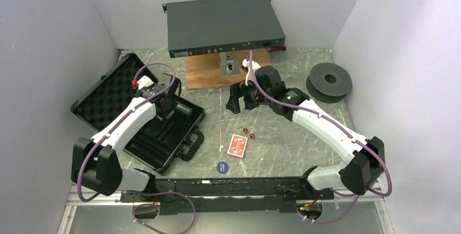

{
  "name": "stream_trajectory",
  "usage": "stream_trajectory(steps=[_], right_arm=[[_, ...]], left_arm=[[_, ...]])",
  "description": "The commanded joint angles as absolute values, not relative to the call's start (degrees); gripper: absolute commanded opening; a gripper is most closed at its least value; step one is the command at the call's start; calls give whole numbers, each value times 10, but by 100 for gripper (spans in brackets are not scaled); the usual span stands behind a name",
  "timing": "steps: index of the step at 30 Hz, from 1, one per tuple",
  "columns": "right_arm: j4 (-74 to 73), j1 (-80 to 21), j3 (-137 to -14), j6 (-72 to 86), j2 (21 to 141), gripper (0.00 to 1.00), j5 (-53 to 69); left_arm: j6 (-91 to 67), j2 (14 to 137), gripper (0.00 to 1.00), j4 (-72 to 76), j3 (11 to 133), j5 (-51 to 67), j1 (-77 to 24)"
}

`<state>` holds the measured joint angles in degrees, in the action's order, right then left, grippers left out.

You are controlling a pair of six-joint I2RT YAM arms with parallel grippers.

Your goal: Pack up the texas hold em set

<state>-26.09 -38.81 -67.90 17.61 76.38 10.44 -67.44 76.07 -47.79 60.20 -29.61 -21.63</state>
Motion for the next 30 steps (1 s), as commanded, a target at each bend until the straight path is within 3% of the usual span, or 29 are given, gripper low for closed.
stream_trajectory(steps=[1,30], right_arm=[[-235,-386,-676,175,741,94,94],[-228,-386,-658,166,733,95,104]], left_arm=[[-706,777,0,-468,630,-289,-192],[-710,943,0,-378,645,-248,-130]])
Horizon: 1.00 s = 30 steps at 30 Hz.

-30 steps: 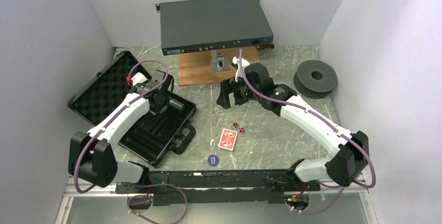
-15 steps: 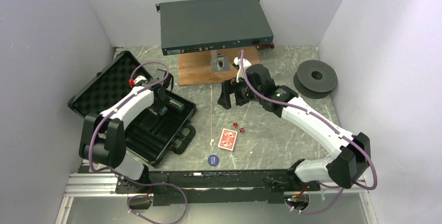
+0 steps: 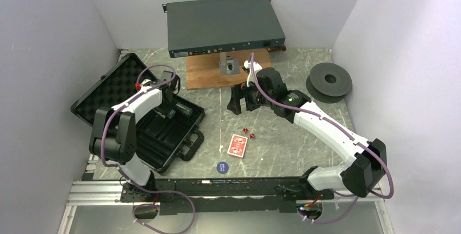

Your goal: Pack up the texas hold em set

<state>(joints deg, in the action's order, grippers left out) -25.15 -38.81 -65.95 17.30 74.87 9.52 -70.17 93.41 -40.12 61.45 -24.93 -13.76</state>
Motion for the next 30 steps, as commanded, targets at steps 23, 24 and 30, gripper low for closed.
stream_trajectory(steps=[23,24,30], right_arm=[[-229,-386,-659,163,746,94,113],[-230,-386,-660,163,747,94,113],[-231,-386,-661,163,750,94,115]], left_arm=[[-718,962,69,-406,681,-264,-119],[-719,964,73,-413,686,-268,-119],[-713,961,88,-444,705,-274,-119]])
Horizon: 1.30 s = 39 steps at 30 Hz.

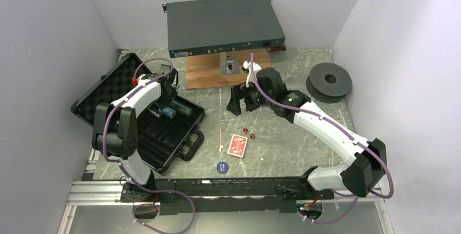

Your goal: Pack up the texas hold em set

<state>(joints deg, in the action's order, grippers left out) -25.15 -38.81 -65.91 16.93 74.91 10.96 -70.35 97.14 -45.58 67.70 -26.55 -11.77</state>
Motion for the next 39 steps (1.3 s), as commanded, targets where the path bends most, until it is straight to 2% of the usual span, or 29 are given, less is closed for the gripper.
stream_trajectory(steps=[1,5,8,10,14,17,20,25,31,34,37,39], right_arm=[[-231,-386,-661,163,751,94,115],[-231,-385,-662,163,751,95,115],[-229,-386,-661,163,752,94,116],[-229,-385,-662,163,753,95,116],[-228,-386,-661,163,753,94,116],[-226,-385,-659,163,755,95,114],[-227,-386,-660,163,757,95,116],[-228,-386,-659,163,757,94,116],[-229,-386,-659,162,755,94,114],[-229,-386,-658,162,756,94,114],[-229,-386,-658,162,757,94,114],[-229,-385,-660,162,760,95,116]], left_arm=[[-710,955,89,-443,703,-274,-119],[-693,925,97,-450,697,-286,-120],[-648,894,98,-432,677,-283,-120],[-596,874,89,-392,654,-258,-120],[-529,847,78,-330,604,-216,-123],[-451,838,64,-282,576,-181,-133],[-406,831,54,-229,545,-149,-145],[-371,833,42,-182,517,-117,-159],[-345,861,28,-184,537,-106,-163],[-330,859,25,-203,549,-116,-177],[-314,831,34,-217,551,-167,-213],[-300,814,35,-217,548,-177,-228]])
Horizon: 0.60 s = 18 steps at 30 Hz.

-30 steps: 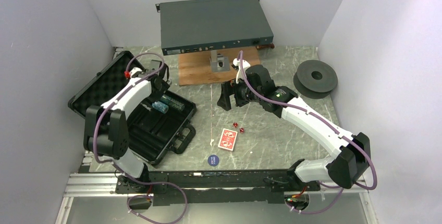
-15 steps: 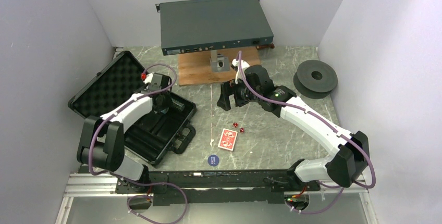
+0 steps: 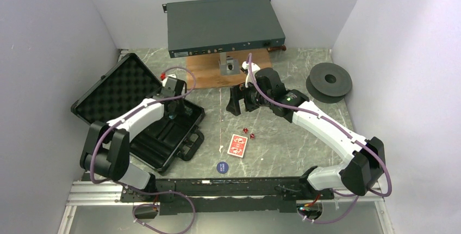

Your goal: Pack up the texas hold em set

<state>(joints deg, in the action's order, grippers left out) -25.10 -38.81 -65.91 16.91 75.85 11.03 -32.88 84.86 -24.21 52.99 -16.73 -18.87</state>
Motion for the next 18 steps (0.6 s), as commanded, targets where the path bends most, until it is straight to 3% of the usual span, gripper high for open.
stream_trajectory(steps=[1,14,18], right_arm=[[-229,-386,-661,163,759,94,116],[-233,-386,-662,163,758,94,119],[-235,-386,-660,161,755,94,115]], left_arm=[[-293,808,34,-217,548,-179,-233],[-222,873,7,-237,577,-140,-227],[-213,894,5,-251,587,-121,-209]])
